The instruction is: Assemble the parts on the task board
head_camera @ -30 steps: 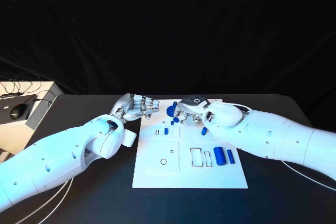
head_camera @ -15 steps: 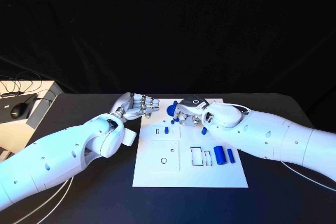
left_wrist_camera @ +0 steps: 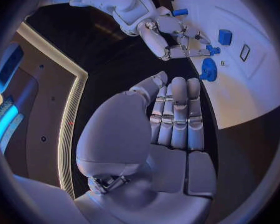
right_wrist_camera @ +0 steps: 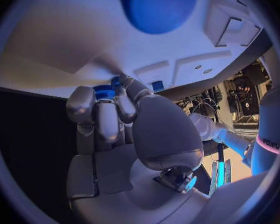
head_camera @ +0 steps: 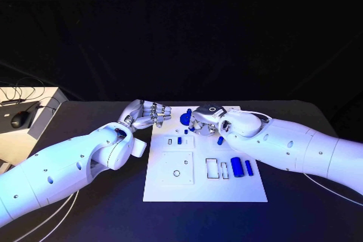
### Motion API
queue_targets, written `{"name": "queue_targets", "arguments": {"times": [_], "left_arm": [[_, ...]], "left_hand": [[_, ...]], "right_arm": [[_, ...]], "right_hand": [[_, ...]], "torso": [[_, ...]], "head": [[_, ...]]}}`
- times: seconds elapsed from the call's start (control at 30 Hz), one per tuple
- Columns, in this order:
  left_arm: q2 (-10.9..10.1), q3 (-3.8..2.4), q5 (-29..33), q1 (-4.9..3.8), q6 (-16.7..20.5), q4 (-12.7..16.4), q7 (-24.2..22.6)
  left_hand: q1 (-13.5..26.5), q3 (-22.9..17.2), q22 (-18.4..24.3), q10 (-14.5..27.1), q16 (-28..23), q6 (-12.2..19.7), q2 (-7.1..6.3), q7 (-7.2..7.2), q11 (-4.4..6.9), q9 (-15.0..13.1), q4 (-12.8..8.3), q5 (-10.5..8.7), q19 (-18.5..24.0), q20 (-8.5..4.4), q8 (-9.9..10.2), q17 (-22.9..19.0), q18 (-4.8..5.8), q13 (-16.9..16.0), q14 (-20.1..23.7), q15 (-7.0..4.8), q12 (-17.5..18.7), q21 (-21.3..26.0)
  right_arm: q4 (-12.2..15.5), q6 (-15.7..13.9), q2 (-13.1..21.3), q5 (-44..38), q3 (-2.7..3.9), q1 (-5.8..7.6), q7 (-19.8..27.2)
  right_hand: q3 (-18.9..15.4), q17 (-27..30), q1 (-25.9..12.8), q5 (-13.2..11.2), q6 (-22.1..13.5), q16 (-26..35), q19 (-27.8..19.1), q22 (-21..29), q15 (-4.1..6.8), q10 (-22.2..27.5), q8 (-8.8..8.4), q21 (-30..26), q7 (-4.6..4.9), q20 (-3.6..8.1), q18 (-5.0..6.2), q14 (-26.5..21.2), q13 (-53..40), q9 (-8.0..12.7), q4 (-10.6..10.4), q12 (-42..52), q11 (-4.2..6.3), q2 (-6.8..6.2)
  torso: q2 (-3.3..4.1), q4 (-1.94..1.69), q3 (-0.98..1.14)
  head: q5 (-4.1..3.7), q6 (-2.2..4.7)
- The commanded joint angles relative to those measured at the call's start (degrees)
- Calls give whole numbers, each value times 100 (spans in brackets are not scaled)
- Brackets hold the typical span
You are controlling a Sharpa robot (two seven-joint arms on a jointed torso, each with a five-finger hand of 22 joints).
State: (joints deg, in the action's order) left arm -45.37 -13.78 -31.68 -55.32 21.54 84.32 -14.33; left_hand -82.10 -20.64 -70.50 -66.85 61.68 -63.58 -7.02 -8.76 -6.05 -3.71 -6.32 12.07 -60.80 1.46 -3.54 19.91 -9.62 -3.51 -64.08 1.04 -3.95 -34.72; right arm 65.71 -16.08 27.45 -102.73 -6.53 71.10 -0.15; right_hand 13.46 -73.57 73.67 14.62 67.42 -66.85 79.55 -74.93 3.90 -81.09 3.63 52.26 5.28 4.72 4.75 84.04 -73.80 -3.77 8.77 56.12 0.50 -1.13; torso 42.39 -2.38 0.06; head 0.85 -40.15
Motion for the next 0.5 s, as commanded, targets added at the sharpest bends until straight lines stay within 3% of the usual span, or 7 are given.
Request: {"name": "queue_targets", "arguments": {"times": [0.03, 0.2, 0.33, 0.5], "left_arm": [[5, -3, 37, -3, -37, 6, -15], [3, -3, 38, -3, -51, -5, 0], [3, -2, 38, -3, -62, -10, 8], [7, -2, 38, -2, -74, -20, 15]], "left_hand": [[2, 5, -8, 44, 19, 37, 47, 8, 9, 7, 23, -25, -7, -40, -37, -4, 22, 6, 38, -4, -30, 35], [2, 5, -8, 44, 19, 37, 47, 8, 9, 7, 23, -25, -7, -40, -37, -4, 22, 6, 38, -4, -30, 35], [-5, 0, -12, 54, 23, 40, 48, 8, 7, 6, 23, -25, -10, -40, -38, -16, 20, 6, 40, -3, -30, 41], [-13, -6, -15, 58, 23, 40, 52, 7, 6, 6, 20, -26, -12, -41, -39, -22, 18, 5, 40, -3, -31, 41]], "right_arm": [[14, 215, 64, -65, -18, -22, -166], [124, 171, 188, -73, -19, -26, -270], [284, 137, 324, -77, -20, -34, -383], [545, 120, 491, -80, -20, -53, -539]], "right_hand": [[9, -3, -14, -29, 99, -9, 40, -602, 45, -19, -3, 35, -15, 13, -37, 21, -8, -8, -17, 17, 51, 19], [-87, -2, 13, -77, 335, 1, 58, -608, 89, -33, 5, 70, -124, 52, -61, 26, -19, -49, -63, 0, 115, 5], [-177, -1, 0, -321, 516, 7, 79, -618, 125, -55, 28, 110, -228, 91, -88, 32, -26, -102, -168, -20, 176, -20], [-202, 2, 7, -480, 606, 17, 99, -624, 160, -104, 23, 127, -290, 137, -125, 40, -56, -152, -377, -30, 216, -98]], "torso": [[-2, 2, 1], [-5, 14, 7], [-3, 16, 9], [-7, 10, 10]], "head": [[-5, 5], [-10, 16], [-11, 13], [-26, 21]]}}
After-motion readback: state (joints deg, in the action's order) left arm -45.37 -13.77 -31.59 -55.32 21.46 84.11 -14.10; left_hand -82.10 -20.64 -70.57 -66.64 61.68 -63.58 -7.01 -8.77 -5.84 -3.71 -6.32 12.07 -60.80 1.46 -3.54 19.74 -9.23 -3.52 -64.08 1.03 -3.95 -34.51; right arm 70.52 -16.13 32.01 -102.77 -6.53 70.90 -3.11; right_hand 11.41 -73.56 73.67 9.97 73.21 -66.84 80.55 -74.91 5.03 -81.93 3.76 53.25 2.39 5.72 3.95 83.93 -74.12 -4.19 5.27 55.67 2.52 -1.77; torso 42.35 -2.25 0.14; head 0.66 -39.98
